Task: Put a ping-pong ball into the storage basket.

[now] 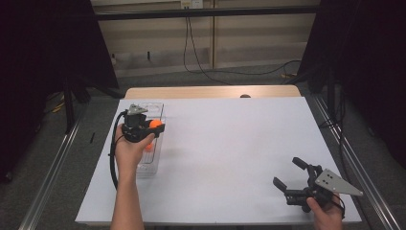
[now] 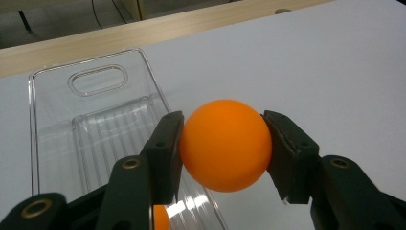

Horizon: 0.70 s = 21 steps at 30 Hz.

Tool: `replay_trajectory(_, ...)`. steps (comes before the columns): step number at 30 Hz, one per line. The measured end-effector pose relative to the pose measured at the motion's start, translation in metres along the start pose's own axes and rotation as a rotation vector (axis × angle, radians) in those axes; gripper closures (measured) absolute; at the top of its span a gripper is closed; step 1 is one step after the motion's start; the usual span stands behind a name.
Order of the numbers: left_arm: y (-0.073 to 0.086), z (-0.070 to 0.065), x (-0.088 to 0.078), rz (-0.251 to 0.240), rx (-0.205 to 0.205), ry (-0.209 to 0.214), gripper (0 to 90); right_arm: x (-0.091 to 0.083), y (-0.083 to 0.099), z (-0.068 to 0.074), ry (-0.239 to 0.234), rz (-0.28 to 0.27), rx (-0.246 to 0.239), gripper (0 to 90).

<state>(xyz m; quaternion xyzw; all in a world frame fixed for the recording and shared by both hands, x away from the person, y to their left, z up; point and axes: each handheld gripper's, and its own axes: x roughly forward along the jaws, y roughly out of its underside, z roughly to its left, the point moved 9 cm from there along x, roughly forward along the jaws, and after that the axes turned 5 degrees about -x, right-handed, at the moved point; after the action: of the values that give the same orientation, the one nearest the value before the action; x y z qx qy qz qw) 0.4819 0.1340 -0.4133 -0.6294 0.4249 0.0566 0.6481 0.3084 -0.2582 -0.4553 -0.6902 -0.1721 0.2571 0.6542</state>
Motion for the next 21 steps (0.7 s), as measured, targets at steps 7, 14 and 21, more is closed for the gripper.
replay_trajectory(7, 0.0007, 0.0016, 0.0002, 0.004, 0.007, -0.007, 51.0, 0.0000, -0.0008, 0.0008, -0.002, -0.004, 0.003, 1.2)
replay_trajectory(14, 0.0005, 0.0036, -0.0010, -0.003, -0.002, -0.010, 51.0, -0.0002, -0.0012, 0.0008, -0.002, -0.007, 0.001, 1.2)
replay_trajectory(21, 0.0014, 0.0079, -0.0023, -0.002, -0.003, -0.022, 51.0, 0.0001, -0.0008, 0.0011, -0.005, -0.004, -0.001, 1.2)
